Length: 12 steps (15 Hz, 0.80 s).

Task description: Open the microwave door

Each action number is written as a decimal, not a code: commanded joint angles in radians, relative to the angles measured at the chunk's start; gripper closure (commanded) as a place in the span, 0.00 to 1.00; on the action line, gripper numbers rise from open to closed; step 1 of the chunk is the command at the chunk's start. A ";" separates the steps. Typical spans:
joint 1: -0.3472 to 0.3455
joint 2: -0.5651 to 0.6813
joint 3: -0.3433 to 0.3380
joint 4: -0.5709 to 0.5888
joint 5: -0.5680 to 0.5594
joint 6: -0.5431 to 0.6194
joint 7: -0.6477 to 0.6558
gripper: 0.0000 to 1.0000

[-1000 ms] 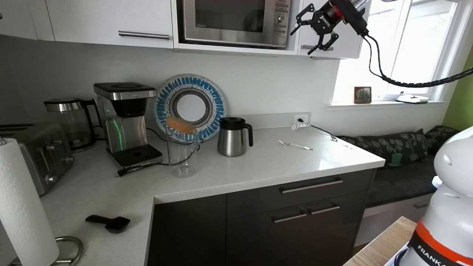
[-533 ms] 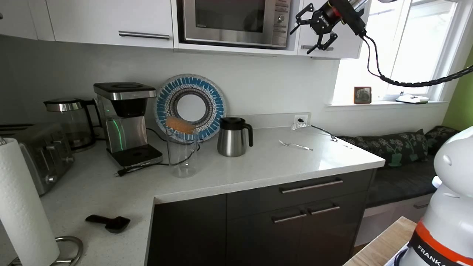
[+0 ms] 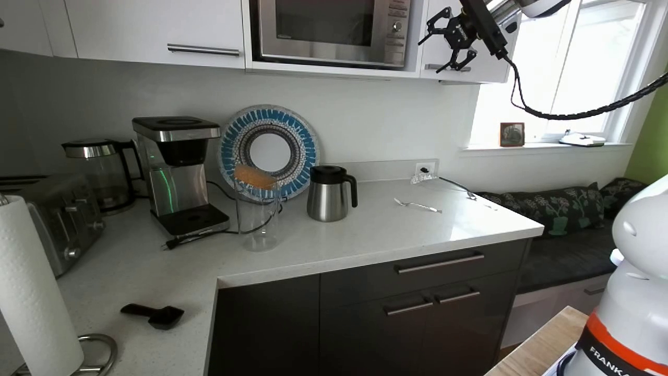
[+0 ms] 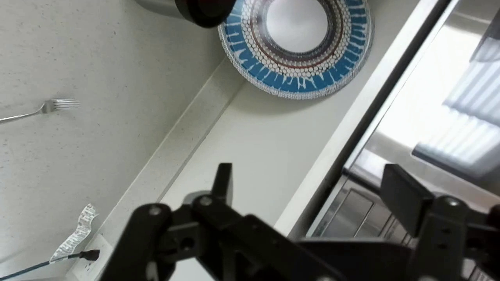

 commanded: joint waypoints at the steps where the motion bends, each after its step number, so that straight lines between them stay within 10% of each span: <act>1: 0.018 0.093 -0.033 0.093 0.127 0.042 -0.014 0.30; 9: 0.011 0.243 -0.001 0.262 0.327 0.100 -0.044 0.92; 12: 0.003 0.284 0.018 0.303 0.368 0.111 -0.041 1.00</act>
